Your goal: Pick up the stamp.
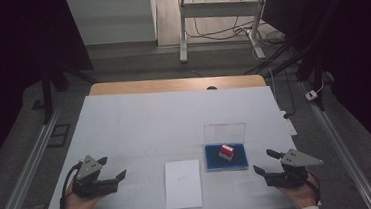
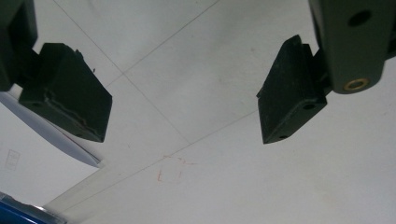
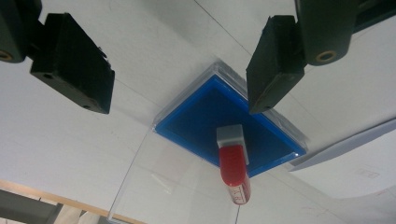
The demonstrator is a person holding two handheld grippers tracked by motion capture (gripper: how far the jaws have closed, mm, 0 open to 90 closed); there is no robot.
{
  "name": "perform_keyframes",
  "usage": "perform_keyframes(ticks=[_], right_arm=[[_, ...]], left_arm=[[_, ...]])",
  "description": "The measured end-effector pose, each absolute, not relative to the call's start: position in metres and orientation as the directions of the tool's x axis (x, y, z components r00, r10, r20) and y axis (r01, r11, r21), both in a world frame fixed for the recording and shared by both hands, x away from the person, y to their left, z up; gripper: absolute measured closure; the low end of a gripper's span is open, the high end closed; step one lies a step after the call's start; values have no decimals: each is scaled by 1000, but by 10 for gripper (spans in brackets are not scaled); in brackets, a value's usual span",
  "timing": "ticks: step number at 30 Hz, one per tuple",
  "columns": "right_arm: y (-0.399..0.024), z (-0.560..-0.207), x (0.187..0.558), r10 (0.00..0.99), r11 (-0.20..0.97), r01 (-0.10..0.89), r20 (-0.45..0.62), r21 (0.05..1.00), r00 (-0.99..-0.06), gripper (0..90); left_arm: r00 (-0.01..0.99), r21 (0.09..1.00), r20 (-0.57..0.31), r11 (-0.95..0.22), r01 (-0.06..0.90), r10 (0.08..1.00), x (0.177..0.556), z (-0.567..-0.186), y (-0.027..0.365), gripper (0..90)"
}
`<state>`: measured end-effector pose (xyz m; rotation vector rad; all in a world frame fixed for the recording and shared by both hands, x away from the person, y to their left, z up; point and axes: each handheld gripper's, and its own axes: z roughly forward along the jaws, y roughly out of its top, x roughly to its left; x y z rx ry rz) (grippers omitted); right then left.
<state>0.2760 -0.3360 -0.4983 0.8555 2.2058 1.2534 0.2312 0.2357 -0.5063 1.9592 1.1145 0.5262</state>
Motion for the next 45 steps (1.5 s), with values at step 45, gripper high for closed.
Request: perform_keyframes(ticks=[45], right_arm=[[-303, -455, 290, 660, 459, 302, -93, 836, -745, 297]], left_arm=[[537, 781, -11, -329, 532, 843, 230, -511, 232, 187]])
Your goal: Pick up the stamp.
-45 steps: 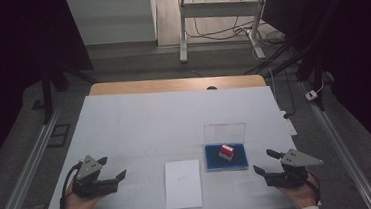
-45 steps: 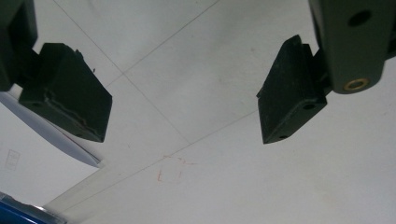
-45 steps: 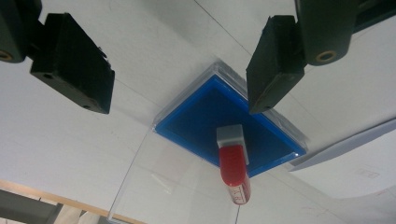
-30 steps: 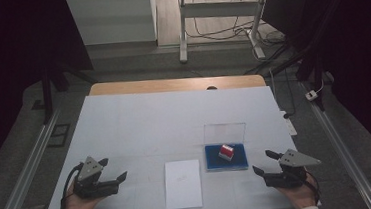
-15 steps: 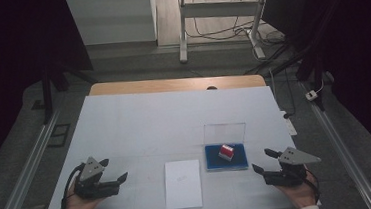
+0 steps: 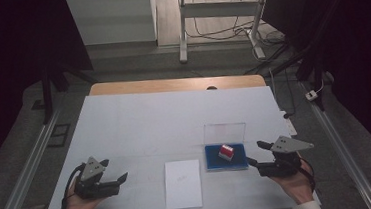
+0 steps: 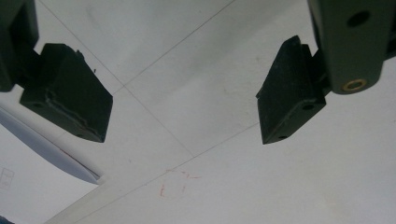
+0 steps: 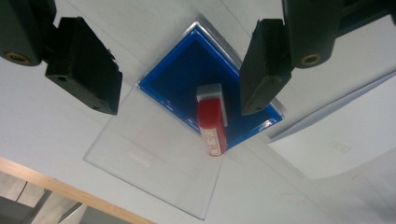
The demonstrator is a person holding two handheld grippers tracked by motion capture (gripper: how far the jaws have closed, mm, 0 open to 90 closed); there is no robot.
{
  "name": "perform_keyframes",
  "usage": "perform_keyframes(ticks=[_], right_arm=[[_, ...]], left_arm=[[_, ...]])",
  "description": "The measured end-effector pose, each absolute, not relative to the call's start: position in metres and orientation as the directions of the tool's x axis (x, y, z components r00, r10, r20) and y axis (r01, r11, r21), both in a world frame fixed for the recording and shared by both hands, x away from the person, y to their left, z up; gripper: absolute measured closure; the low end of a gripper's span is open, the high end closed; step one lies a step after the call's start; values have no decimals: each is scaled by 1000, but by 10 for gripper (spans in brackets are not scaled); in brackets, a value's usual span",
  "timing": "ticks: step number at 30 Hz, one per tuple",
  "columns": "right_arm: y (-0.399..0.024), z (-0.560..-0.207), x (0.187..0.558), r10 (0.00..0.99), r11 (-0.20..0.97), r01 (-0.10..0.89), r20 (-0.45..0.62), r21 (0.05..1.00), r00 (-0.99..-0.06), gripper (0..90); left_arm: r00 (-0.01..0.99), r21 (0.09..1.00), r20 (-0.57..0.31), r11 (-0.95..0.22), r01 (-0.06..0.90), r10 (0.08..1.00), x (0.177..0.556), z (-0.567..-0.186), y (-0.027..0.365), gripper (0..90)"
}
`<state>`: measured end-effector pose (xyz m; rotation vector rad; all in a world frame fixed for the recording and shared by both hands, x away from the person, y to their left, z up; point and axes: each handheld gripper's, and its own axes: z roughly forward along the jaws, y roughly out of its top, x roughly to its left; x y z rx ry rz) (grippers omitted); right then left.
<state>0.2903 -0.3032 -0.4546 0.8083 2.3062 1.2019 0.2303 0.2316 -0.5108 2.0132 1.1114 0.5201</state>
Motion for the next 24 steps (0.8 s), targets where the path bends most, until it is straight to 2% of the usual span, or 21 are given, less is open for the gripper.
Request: perform_keyframes(ticks=[9, 18, 24], right_arm=[[-281, -433, 308, 629, 504, 294, -112, 812, -769, 297], [-258, -432, 321, 612, 530, 337, -77, 778, -787, 292], [-243, -435, 330, 576, 568, 340, -66, 749, -815, 330]], left_arm=[[545, 771, -4, -345, 536, 838, 233, -513, 229, 187], [549, 766, -3, -351, 538, 836, 233, -514, 229, 187], [551, 762, -2, -356, 540, 834, 233, -515, 229, 187]])
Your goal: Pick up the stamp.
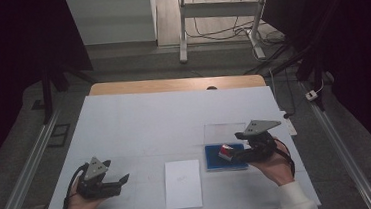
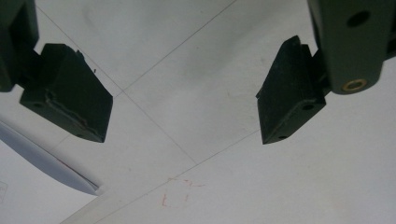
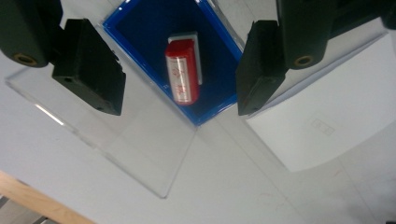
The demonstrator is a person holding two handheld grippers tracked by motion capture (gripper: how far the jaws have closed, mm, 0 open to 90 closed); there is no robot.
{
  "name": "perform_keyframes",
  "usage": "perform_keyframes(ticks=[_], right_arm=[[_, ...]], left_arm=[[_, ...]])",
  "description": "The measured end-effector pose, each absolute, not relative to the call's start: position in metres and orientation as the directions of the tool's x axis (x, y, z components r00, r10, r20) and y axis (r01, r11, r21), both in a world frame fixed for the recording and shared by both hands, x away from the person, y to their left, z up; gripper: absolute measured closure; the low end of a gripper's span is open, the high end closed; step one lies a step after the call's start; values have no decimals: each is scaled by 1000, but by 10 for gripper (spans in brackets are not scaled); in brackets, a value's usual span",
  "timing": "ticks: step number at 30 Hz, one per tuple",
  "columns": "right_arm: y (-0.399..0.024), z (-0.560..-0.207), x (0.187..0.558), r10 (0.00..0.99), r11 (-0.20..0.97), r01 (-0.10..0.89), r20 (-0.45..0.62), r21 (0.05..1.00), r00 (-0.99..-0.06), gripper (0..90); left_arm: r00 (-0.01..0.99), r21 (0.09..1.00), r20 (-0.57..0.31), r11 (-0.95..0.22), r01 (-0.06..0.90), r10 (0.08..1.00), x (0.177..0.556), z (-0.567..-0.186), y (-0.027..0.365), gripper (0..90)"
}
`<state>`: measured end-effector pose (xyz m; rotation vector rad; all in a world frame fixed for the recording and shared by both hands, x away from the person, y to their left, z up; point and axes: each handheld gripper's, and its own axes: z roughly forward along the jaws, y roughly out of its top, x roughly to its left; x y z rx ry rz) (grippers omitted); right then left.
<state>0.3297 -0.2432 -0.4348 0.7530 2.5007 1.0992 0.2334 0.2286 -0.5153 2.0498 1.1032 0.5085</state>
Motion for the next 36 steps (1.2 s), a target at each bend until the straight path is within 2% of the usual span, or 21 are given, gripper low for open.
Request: perform_keyframes(ticks=[11, 36], right_arm=[[-231, -453, 339, 565, 637, 358, -98, 683, -819, 409], [-229, -472, 346, 570, 647, 389, -77, 656, -818, 647]], left_arm=[[552, 757, 7, -365, 542, 834, 233, -517, 228, 187], [547, 752, 14, -369, 546, 837, 233, -518, 229, 183]])
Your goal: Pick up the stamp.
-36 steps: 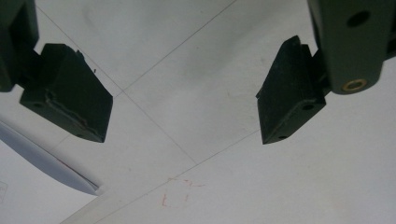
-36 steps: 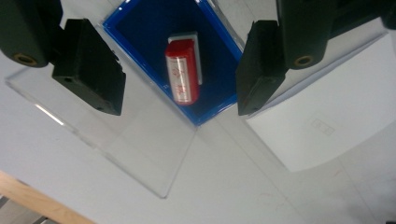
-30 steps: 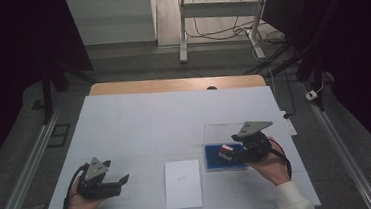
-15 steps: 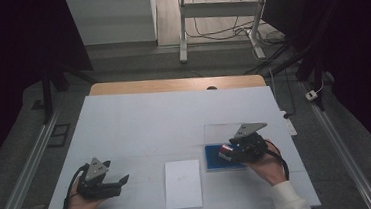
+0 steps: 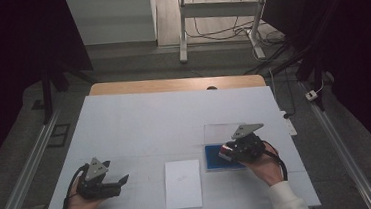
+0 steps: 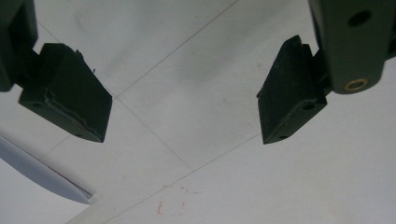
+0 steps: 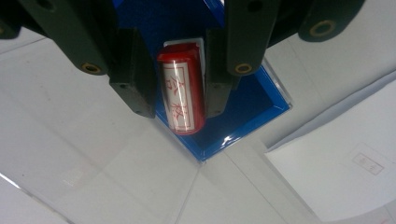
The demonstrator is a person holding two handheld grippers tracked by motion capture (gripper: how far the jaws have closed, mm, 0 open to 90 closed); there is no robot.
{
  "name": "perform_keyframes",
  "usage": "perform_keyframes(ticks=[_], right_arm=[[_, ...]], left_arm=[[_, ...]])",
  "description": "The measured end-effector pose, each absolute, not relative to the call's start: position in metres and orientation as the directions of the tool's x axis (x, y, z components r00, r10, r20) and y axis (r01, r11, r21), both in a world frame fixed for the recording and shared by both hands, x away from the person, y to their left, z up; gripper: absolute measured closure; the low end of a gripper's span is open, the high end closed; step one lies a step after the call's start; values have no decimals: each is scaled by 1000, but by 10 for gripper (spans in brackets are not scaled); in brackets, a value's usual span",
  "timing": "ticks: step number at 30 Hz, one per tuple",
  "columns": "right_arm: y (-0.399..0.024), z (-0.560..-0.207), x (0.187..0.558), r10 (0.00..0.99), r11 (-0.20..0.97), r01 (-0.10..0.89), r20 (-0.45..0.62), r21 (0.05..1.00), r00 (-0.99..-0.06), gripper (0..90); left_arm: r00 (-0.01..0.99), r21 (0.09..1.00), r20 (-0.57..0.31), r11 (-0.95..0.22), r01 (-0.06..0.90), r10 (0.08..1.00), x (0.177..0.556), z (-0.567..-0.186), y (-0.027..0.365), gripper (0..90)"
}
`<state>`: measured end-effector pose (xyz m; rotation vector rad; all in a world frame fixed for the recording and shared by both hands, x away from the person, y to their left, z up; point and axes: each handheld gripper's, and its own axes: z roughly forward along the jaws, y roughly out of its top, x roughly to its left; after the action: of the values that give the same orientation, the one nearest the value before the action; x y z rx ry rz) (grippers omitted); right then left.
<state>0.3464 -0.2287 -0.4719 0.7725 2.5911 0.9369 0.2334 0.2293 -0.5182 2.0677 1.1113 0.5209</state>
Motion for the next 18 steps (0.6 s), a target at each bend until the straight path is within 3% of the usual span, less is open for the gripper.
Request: perform_keyframes(ticks=[18], right_arm=[[-226, -473, 345, 567, 657, 384, -90, 648, -818, 698]], left_arm=[[546, 749, 18, -373, 547, 838, 233, -519, 230, 183]])
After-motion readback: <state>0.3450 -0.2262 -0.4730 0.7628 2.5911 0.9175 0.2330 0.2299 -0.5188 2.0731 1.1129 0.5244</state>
